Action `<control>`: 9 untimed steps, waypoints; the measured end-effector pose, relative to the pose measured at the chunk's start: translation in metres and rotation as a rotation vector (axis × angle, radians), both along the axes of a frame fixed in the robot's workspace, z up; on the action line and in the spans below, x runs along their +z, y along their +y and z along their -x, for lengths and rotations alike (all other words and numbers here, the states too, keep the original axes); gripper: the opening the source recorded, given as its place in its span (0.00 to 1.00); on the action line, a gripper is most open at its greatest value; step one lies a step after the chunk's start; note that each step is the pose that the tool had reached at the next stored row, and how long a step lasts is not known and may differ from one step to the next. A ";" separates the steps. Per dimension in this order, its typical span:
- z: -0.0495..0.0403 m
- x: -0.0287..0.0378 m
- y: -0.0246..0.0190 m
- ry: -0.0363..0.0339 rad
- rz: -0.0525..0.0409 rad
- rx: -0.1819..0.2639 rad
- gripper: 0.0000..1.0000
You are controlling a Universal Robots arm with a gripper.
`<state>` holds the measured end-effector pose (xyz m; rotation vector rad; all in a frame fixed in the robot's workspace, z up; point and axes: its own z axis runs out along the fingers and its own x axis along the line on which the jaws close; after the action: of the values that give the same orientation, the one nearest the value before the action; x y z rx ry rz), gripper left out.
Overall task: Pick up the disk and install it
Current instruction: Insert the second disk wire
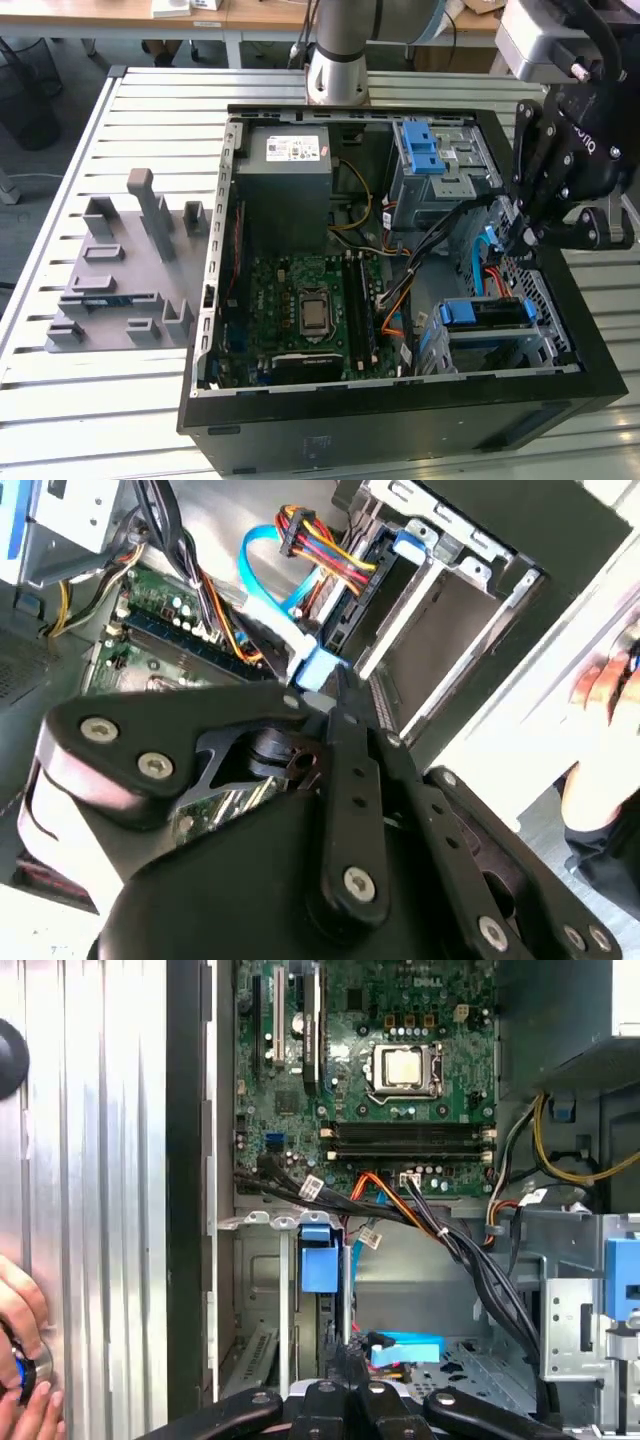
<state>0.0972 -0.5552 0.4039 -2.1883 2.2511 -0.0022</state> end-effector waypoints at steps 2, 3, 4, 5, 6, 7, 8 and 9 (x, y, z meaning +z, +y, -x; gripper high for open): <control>0.0000 -0.0202 0.0003 0.0000 0.0002 0.000 0.11; 0.0000 -0.0209 0.0003 0.0000 0.0002 0.000 0.11; 0.0000 -0.0214 0.0003 0.0000 0.0003 0.000 0.11; 0.0000 -0.0220 0.0004 0.0000 0.0002 0.000 0.11; 0.0000 -0.0225 0.0004 0.0000 0.0003 0.000 0.11; 0.0000 -0.0226 0.0003 0.0000 0.0004 0.000 0.11; 0.0000 -0.0225 0.0003 0.0000 0.0003 0.000 0.11; 0.0000 -0.0224 0.0003 0.0000 0.0002 0.000 0.11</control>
<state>0.0971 -0.5548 0.3815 -2.1883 2.2512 -0.0023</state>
